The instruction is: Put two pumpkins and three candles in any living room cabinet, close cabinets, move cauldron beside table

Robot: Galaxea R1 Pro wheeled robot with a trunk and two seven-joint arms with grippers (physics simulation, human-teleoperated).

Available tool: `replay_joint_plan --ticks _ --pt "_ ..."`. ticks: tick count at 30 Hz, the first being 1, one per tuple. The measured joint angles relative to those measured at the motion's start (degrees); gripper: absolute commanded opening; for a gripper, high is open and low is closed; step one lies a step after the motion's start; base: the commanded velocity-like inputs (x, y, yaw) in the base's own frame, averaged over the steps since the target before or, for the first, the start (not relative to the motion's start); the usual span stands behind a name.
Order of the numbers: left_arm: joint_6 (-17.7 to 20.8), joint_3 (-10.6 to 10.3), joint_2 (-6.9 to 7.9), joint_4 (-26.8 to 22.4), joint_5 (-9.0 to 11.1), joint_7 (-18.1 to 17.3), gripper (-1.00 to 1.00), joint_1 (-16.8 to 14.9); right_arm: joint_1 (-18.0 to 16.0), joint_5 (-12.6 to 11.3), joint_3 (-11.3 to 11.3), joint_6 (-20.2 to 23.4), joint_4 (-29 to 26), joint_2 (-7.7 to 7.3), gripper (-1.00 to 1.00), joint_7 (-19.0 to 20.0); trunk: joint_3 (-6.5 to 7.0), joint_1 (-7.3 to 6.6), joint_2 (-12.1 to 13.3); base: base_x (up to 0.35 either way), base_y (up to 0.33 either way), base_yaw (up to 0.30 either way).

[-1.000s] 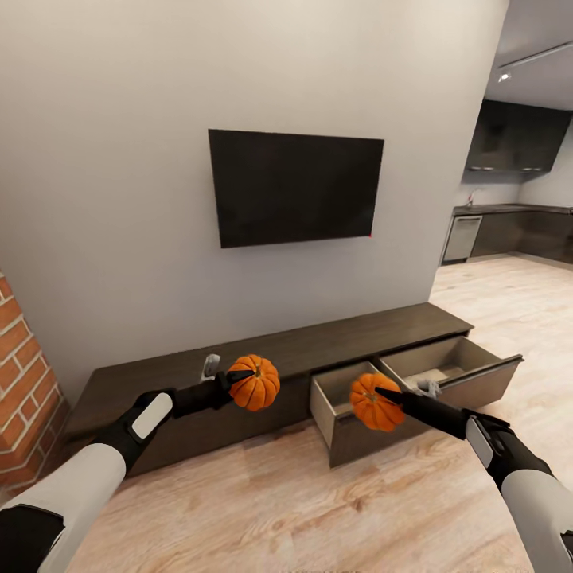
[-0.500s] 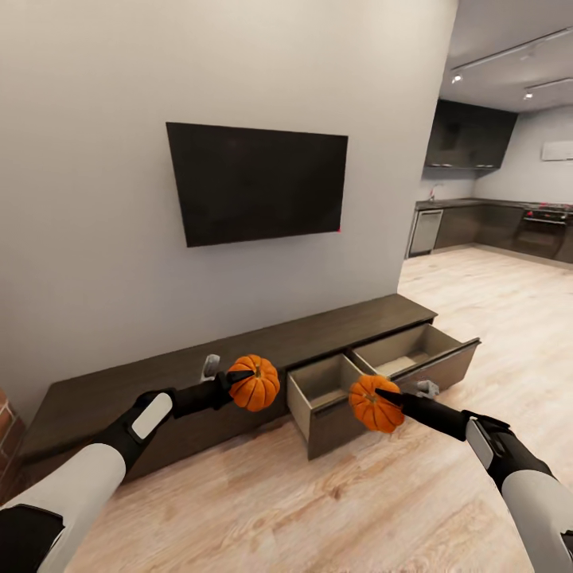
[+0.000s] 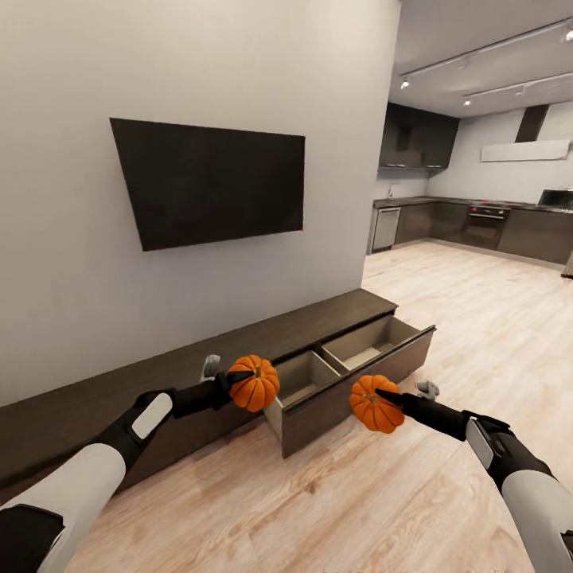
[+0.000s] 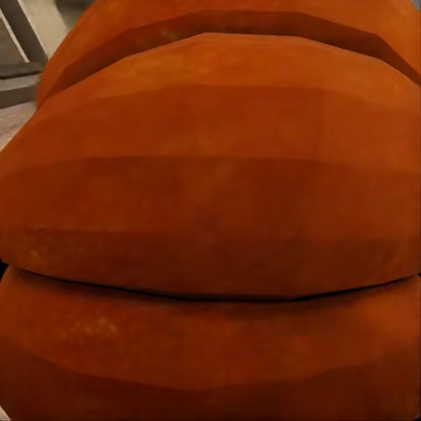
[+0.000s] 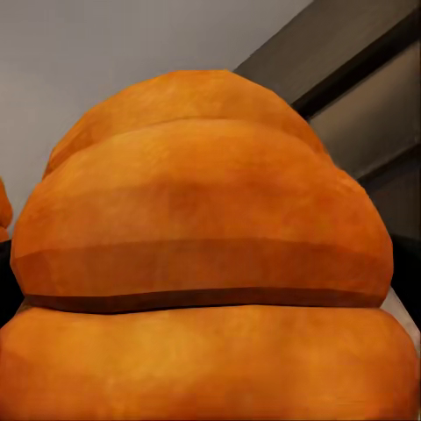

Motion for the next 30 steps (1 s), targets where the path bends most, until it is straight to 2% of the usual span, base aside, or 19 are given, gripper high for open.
replay_joint_plan --ticks 21,30 --pt "0.09 0.00 0.09 0.00 0.00 -0.03 -1.00 0.00 0.00 0.01 0.00 -0.09 0.07 0.15 -1.00 -0.19 0.00 0.00 0.00 0.000 0.000 -0.285" --pt "0.24 0.09 0.10 -0.03 0.44 -0.03 -1.00 -0.01 0.05 0.38 -0.08 -0.03 -0.25 0.35 -1.00 -0.06 -0.02 0.00 0.00 0.000 0.000 -0.124"
